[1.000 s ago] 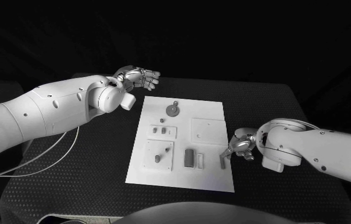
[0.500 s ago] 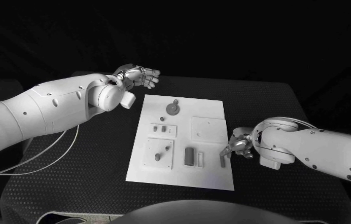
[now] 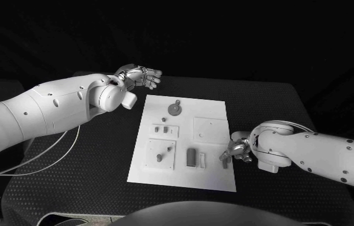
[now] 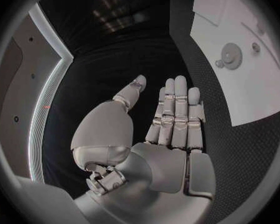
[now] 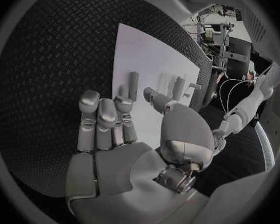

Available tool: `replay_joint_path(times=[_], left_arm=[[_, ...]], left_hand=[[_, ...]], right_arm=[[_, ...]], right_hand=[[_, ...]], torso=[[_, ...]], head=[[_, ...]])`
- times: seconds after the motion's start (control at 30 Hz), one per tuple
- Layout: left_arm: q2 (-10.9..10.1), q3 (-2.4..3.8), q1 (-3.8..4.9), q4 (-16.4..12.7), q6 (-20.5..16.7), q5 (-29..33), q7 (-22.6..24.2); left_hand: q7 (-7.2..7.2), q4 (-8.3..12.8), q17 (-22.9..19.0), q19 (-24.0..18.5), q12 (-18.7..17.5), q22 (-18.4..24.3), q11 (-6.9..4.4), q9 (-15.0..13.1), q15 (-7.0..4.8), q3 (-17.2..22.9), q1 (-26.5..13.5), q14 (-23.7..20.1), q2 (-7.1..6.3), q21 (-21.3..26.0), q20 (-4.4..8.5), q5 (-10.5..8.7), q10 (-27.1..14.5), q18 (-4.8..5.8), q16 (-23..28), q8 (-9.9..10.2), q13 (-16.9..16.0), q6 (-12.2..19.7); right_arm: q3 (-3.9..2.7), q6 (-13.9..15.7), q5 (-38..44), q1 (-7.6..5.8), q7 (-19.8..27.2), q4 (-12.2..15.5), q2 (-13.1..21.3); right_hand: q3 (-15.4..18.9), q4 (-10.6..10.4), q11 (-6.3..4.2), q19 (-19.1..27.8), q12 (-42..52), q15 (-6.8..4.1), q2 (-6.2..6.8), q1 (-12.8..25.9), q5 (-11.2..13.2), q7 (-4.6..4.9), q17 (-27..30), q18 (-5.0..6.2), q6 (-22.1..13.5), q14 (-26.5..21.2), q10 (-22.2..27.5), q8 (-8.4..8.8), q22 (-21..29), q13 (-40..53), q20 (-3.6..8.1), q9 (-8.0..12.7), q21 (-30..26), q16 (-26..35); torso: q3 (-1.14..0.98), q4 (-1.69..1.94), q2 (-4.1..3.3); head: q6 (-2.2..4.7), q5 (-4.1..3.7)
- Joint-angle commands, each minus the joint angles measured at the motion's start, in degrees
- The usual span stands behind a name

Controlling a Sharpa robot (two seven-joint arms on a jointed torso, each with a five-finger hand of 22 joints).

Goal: Assemble the parts on the task board

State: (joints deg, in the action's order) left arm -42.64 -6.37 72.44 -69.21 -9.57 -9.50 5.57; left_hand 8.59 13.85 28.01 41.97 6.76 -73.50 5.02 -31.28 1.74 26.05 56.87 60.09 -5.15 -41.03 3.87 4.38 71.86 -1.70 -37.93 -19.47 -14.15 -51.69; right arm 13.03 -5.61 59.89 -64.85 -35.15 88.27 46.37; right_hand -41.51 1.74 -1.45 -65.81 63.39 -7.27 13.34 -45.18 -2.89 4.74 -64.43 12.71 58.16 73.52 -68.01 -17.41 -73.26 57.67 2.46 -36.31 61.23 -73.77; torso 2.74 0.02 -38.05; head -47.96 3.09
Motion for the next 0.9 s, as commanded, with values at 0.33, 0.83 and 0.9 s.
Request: replay_joint_path(times=[0.33,0.83,0.9], left_arm=[[-0.2,0.02,0.09,-0.2,0.4,-0.5,0.1],[-0.3,-0.02,0.1,-0.4,0.7,-1.6,0.0],[-0.5,-0.02,0.1,-0.6,0.6,-3.1,0.0]], left_hand=[[-0.14,-0.3,0.1,-0.2,0.2,-0.1,-0.04,0.1,0.27,0.0,-0.5,-0.2,-0.12,0.3,-0.19,-0.07,-0.3,-0.81,0.4,-0.4,0.0,0.4],[-0.14,-0.3,0.2,-0.2,0.2,-0.2,-0.03,0.1,0.29,0.0,-0.5,-0.2,-0.16,0.3,-0.2,-0.09,-0.3,-0.81,0.4,-0.4,0.0,0.4],[-0.14,-0.3,0.2,-0.2,0.2,-0.2,-0.03,0.1,0.29,0.0,-0.5,-0.2,-0.15,0.3,-0.2,-0.09,-0.3,-0.81,0.4,-0.4,0.0,0.4]], right_arm=[[0.46,-3.3,0.3,1.33,-0.3,-0.4,-1.1],[1.09,-2.6,11.8,3.42,-0.1,0.0,-2.9],[1.09,-2.7,12.2,3.52,-0.1,-0.1,-3.0]], right_hand=[[-0.3,0.4,0.04,0.2,0.4,0.05,-0.58,-0.2,0.1,0.21,-0.2,2.29,0.4,0.1,-0.1,0.45,0.0,-0.1,0.1,0.3,0.4,-0.3],[-1.9,5.7,-0.02,0.4,0.6,0.01,-1.4,-5.6,0.1,0.15,-0.4,2.29,0.8,0.1,-0.1,0.75,0.0,-0.2,0.3,0.1,0.8,-0.2],[-2.1,6.2,0.01,0.4,0.6,0.04,-1.54,-6.1,0.1,0.18,-0.5,2.29,0.8,0.2,-0.1,0.79,0.1,-0.3,0.24,0.1,0.9,-0.2]], torso=[[0.01,-0.02,-0.01],[-0.04,-0.05,-0.02],[0.0,-0.03,-0.02]], head=[[-0.29,0.08],[-0.55,0.1],[-0.62,0.13]])
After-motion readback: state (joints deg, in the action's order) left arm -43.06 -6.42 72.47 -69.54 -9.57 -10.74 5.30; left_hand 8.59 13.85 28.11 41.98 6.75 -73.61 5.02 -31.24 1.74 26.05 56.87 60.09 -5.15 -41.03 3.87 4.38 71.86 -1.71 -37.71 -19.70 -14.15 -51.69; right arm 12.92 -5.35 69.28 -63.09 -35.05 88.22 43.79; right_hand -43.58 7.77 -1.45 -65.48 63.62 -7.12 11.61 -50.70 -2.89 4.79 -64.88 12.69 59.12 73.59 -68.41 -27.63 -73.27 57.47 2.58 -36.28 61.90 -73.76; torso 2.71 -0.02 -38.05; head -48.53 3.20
